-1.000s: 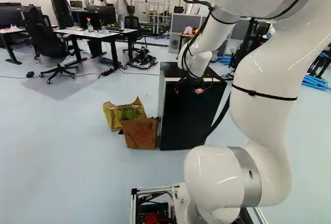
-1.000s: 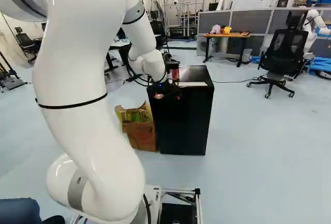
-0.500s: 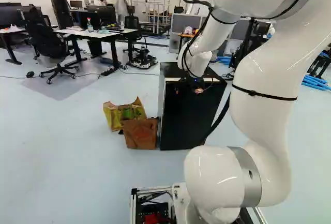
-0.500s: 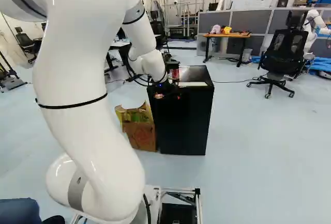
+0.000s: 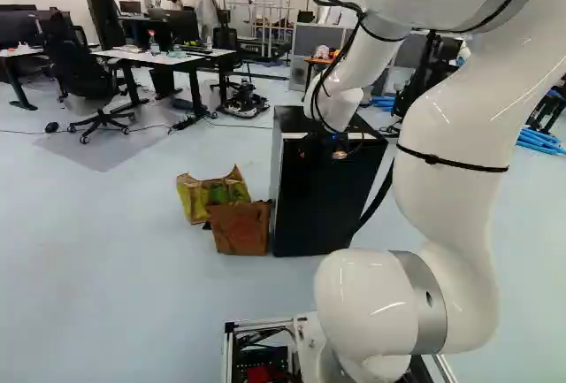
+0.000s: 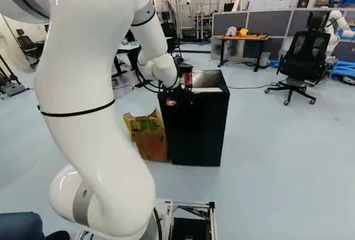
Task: Grab a drink from the fridge
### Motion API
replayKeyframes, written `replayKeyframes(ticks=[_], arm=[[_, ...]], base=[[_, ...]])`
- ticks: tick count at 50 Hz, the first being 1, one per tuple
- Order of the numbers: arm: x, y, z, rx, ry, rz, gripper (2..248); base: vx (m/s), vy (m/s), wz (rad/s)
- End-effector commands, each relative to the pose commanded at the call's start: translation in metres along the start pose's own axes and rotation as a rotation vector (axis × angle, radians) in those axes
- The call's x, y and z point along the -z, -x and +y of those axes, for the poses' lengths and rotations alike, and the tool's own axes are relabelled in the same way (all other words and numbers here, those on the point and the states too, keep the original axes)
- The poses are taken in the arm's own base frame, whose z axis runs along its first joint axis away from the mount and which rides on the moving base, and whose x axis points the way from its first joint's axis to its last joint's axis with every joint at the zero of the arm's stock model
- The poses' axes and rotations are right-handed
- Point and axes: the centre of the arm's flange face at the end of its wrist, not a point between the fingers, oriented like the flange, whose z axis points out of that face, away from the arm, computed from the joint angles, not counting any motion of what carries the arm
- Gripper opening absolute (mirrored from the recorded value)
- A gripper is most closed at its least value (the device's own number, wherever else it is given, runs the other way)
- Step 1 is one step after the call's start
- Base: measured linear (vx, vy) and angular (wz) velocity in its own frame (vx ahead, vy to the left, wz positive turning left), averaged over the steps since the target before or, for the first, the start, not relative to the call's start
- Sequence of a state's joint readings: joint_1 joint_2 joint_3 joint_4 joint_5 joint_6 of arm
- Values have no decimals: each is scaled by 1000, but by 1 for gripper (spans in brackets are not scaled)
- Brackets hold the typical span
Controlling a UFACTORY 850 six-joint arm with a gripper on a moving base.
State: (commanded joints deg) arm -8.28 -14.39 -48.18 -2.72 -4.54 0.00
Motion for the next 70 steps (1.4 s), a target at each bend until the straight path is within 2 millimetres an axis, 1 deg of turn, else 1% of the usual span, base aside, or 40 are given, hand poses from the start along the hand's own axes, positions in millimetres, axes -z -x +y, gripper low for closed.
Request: replayKeyframes(ticks=[33, 62, 70], arm=[[31, 52, 6, -16, 8, -7, 247], [59, 88, 10, -31, 20, 169, 247], [65, 91, 11, -33, 23, 236, 247]], base=[[0, 0, 0], [0, 0, 0], [0, 0, 0]])
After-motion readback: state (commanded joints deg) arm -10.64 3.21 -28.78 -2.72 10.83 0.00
